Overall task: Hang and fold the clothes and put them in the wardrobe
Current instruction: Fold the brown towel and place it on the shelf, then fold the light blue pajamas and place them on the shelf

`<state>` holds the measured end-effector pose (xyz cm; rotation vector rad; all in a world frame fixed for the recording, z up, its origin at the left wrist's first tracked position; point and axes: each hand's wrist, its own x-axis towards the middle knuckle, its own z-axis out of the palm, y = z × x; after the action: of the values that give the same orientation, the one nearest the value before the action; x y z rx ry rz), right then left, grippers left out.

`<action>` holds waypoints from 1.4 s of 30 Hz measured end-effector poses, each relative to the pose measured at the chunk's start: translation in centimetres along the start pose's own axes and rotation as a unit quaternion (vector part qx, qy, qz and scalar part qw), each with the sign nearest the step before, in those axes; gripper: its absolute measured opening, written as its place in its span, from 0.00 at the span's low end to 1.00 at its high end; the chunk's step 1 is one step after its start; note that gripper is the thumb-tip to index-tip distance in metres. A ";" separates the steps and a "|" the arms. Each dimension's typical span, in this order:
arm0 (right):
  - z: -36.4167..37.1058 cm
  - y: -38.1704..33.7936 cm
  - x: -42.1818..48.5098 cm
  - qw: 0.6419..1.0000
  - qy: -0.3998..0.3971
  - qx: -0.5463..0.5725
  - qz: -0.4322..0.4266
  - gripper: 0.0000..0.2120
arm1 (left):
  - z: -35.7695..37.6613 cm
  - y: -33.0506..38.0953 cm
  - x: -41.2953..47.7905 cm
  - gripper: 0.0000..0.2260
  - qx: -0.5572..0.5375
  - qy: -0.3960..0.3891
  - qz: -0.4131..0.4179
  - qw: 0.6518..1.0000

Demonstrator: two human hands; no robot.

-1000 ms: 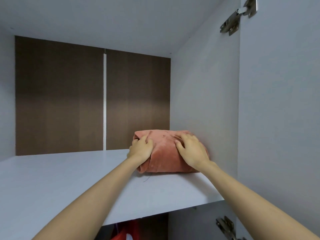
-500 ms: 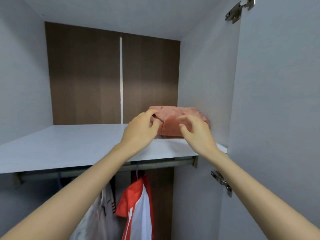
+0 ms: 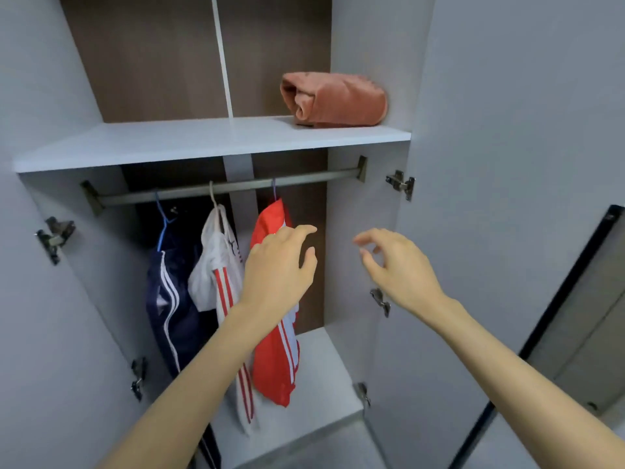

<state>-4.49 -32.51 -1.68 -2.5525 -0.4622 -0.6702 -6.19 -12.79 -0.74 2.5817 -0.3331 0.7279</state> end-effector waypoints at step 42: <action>-11.6 8.5 -69.4 0.907 -0.086 -0.022 0.411 0.11 | 17.7 30.1 -50.9 0.17 -0.153 -0.363 0.060 0.917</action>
<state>-62.52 -59.36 -32.31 -2.5190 0.5775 -0.1363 -50.98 -41.83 -31.61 2.4361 -0.7643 -0.2752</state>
